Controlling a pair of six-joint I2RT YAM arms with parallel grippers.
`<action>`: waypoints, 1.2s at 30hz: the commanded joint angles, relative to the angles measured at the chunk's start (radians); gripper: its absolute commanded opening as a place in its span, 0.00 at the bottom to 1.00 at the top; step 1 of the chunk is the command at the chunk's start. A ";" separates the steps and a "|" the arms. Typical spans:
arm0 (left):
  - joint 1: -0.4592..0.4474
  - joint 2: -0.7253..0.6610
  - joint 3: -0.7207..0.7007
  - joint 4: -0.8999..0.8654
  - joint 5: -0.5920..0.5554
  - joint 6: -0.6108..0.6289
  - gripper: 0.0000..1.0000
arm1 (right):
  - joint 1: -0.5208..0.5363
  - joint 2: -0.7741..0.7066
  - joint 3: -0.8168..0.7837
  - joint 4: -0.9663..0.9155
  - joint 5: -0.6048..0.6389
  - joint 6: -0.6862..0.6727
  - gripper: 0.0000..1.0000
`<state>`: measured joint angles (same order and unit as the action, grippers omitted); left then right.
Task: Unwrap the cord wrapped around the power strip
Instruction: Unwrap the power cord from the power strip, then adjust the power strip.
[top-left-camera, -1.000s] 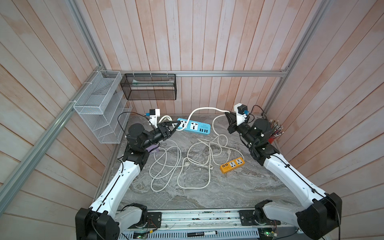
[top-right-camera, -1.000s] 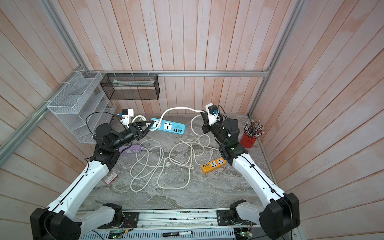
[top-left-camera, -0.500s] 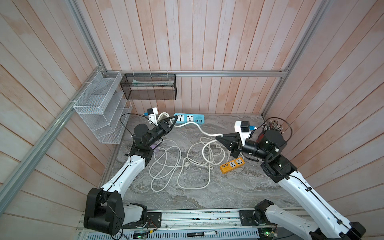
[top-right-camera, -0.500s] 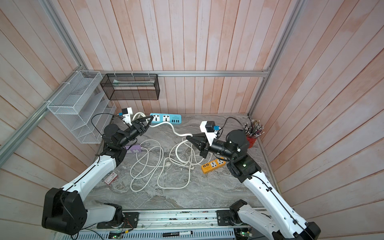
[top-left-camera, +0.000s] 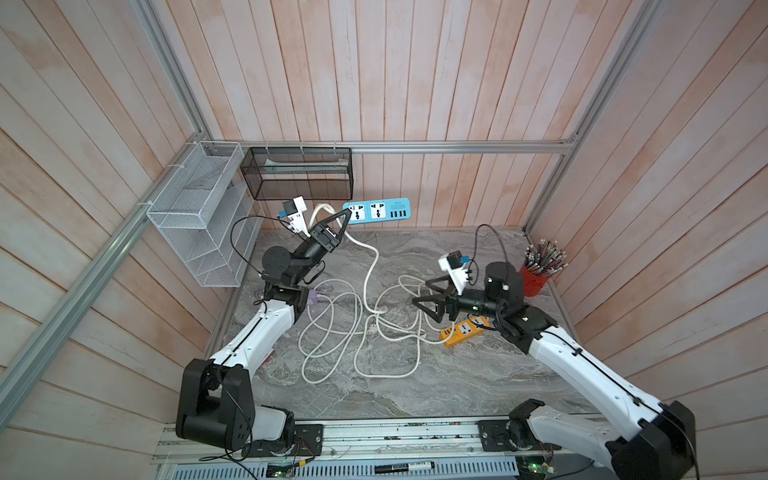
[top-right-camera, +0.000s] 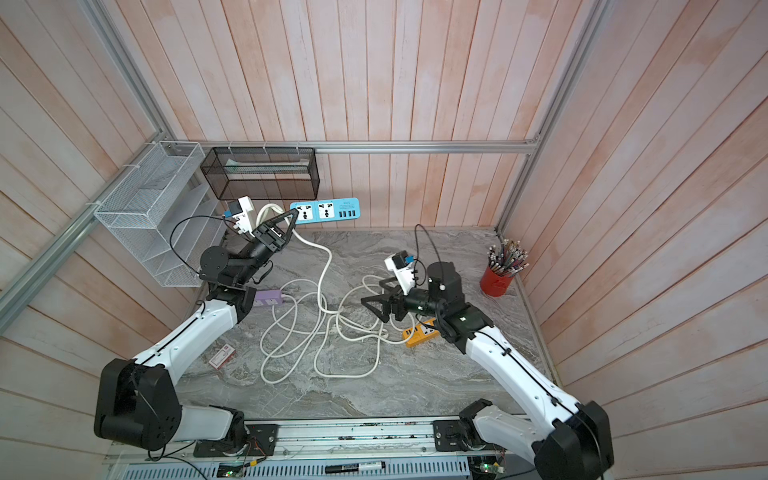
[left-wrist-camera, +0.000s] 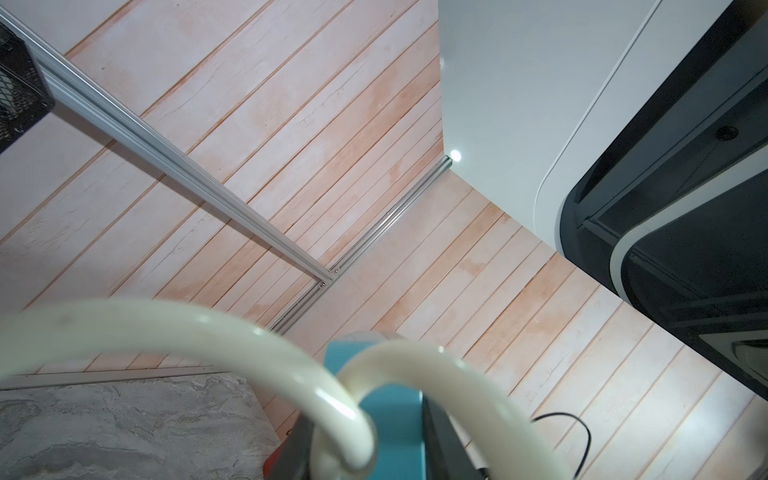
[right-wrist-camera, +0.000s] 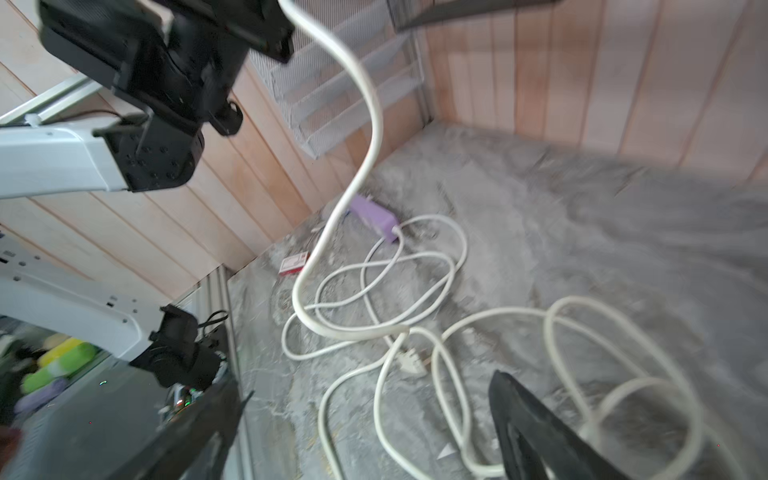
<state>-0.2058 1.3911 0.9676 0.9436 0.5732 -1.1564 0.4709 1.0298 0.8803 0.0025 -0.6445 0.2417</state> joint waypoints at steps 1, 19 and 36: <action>-0.001 -0.037 -0.033 0.106 0.031 -0.030 0.00 | -0.087 -0.079 0.033 0.111 -0.029 0.105 0.99; -0.112 -0.082 -0.119 0.201 0.131 -0.040 0.00 | -0.158 0.298 0.155 0.930 -0.209 0.810 0.98; -0.121 -0.023 -0.090 0.216 0.107 -0.023 0.00 | -0.086 0.316 0.128 0.943 -0.231 0.845 0.82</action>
<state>-0.3237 1.3617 0.8471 1.1114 0.6922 -1.1931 0.3756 1.3468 1.0138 0.9302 -0.8516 1.0889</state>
